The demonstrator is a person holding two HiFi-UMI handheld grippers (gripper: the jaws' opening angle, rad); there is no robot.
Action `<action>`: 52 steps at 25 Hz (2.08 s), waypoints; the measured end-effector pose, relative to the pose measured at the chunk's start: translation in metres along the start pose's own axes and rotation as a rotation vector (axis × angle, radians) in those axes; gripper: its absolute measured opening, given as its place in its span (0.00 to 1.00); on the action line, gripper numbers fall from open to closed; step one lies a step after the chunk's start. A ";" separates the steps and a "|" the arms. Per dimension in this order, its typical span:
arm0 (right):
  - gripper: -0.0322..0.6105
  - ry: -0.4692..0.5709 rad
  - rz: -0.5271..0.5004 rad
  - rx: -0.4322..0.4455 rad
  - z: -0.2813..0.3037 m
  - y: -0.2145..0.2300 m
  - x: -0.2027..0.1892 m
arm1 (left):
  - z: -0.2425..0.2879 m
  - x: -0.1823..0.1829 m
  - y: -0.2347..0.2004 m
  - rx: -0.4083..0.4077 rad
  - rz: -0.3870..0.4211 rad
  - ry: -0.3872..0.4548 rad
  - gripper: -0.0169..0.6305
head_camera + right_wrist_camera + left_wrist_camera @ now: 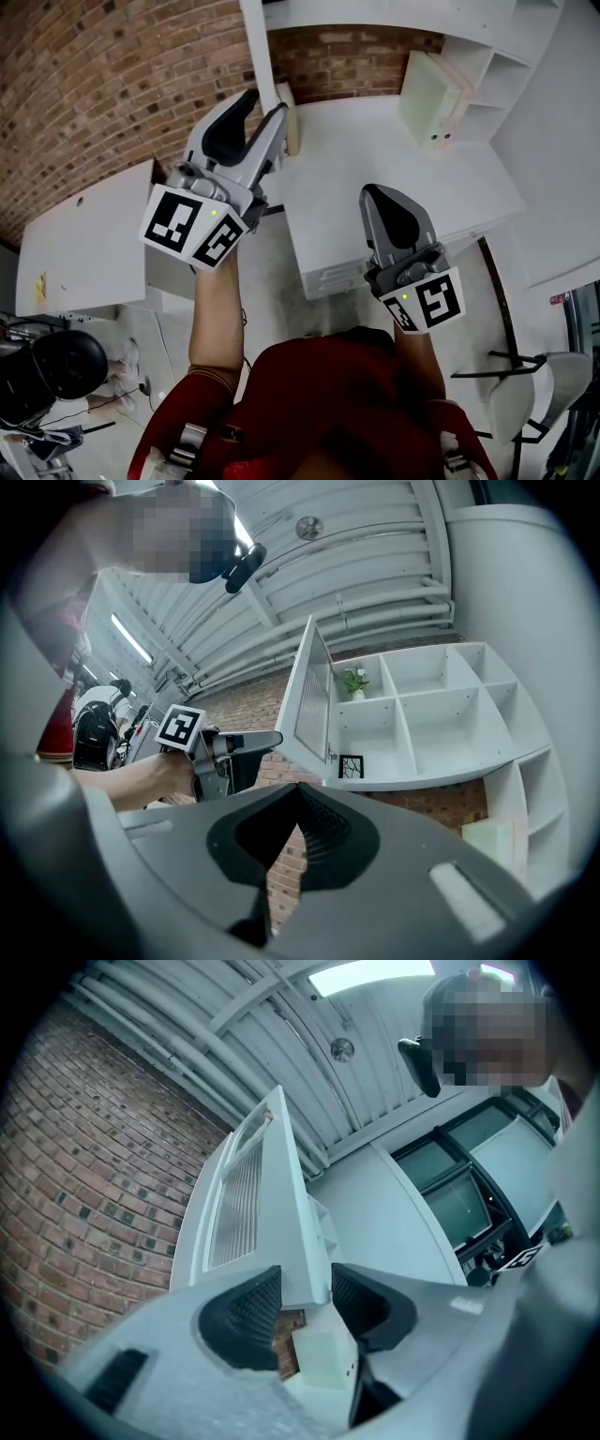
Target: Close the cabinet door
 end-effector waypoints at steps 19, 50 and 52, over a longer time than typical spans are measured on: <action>0.07 0.014 0.065 0.045 -0.002 0.089 -0.032 | 0.067 -0.026 0.037 0.099 0.040 -0.027 0.29; 0.07 0.000 0.082 0.096 -0.041 0.210 -0.055 | 0.169 -0.063 0.058 0.278 0.040 0.023 0.29; 0.07 0.000 0.077 0.083 -0.038 0.213 -0.059 | 0.174 -0.066 0.058 0.255 0.035 0.025 0.29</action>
Point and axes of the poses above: the fingertips, and each gripper's own axes: z forward along the fingers, y to its right, x out of its top, the point moved 6 cm from there along -z, backward along the fingers, and after that the axes turned 9 degrees about -z, right-handed, at the moved point
